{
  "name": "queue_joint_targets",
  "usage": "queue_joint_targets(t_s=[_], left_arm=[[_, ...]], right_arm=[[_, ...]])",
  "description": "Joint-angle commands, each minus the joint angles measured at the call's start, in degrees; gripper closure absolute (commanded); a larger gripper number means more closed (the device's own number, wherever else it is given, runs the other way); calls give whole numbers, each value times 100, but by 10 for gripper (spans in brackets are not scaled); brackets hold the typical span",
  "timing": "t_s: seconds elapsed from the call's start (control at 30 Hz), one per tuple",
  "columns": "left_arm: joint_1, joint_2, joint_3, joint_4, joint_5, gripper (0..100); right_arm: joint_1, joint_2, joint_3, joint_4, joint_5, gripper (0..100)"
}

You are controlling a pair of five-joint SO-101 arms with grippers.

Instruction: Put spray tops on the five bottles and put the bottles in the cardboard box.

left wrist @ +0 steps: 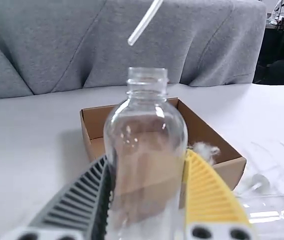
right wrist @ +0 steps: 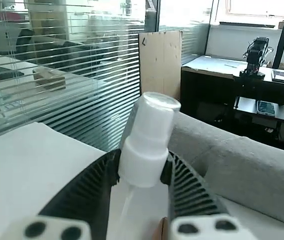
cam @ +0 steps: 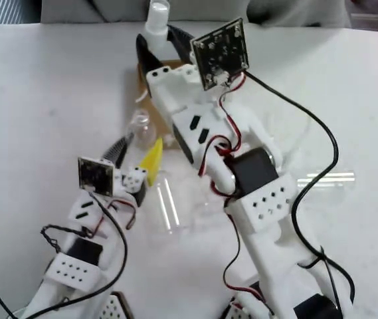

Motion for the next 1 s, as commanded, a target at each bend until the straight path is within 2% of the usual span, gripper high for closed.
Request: queue_joint_targets(t_s=[0.0, 0.1, 0.17, 0.37, 0.53, 0.63, 0.8, 0.97], left_arm=[[40, -101, 0, 176, 26, 906], [57, -101, -26, 721, 26, 906], [22, -110, -229, 1336, 26, 908], [-1068, -101, -1767, 4598, 35, 906], [-1147, -92, -2127, 6215, -149, 907], [-1200, -92, -2119, 6655, -202, 907], [-1200, -57, -2136, 6699, -211, 908], [-1191, 1112, -2708, 6699, -211, 907]], right_arm=[[207, -180, -290, 330, 185, 979], [347, -347, -290, 963, 563, 979], [541, -462, -290, 1429, 563, 979], [1033, -725, -255, 2774, 563, 979], [1332, -857, -246, 3785, 563, 979], [1411, -936, -246, 4286, 554, 979], [1411, -1007, -246, 4796, 554, 979], [1411, -1015, -246, 5156, 554, 979]])
